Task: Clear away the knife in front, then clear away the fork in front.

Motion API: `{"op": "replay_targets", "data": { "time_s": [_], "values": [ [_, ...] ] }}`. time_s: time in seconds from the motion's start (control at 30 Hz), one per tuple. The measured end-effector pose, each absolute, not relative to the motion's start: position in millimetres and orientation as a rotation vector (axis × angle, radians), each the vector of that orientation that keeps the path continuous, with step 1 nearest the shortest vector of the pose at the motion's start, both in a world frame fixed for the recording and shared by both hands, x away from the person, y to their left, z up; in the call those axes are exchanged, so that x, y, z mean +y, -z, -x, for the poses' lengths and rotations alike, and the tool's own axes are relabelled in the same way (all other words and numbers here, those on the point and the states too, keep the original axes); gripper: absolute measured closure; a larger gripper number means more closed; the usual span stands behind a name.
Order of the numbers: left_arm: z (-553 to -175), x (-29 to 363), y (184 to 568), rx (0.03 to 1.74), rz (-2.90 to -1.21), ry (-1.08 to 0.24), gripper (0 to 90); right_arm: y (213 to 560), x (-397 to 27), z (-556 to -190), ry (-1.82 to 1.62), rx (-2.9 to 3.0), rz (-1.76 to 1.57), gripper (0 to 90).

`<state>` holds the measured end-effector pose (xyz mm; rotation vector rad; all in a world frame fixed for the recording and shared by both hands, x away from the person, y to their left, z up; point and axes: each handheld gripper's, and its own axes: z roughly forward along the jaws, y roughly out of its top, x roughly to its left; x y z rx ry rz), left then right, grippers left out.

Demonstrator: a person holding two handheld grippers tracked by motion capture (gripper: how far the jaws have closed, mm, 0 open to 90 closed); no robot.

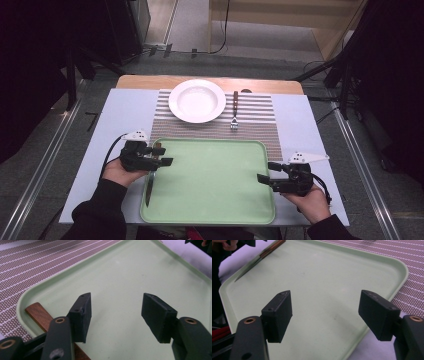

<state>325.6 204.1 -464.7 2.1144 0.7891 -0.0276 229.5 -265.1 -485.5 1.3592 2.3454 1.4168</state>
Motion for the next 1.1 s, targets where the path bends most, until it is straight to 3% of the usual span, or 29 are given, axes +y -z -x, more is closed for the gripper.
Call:
{"op": "replay_targets", "data": {
  "time_s": [0.67,1.1],
  "values": [
    [-304,212,457,0.772,-2.085,0.046,32.8,484,-266,-230,-1.446,2.372,-1.328,24.6],
    [-300,211,457,0.771,-2.097,0.046,33.0,479,-264,-259,-1.431,2.298,-1.387,25.2]
  ]
}}
